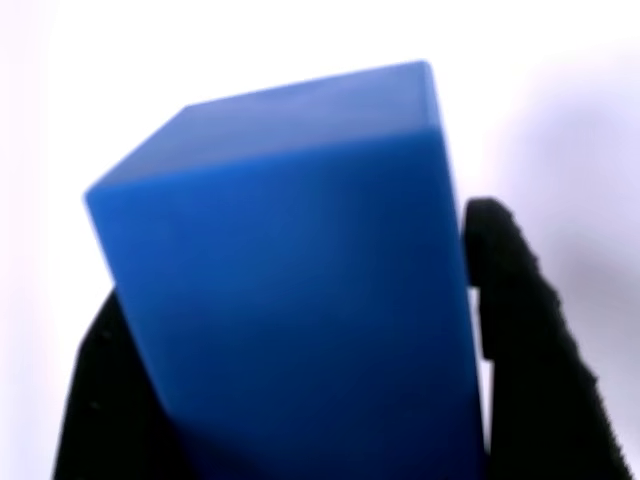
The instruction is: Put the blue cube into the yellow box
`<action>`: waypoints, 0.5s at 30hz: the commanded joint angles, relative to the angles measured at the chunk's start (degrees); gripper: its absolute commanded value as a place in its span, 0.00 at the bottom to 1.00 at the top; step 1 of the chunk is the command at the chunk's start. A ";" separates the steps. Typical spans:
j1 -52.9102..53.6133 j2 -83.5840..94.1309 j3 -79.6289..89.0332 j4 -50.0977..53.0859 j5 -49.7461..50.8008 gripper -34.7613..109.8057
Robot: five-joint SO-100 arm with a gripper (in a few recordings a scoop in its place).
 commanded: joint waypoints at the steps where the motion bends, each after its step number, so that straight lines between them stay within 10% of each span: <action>1: 0.44 24.26 2.46 3.08 -3.78 0.34; 15: 15.38 52.29 30.85 4.39 -15.03 0.34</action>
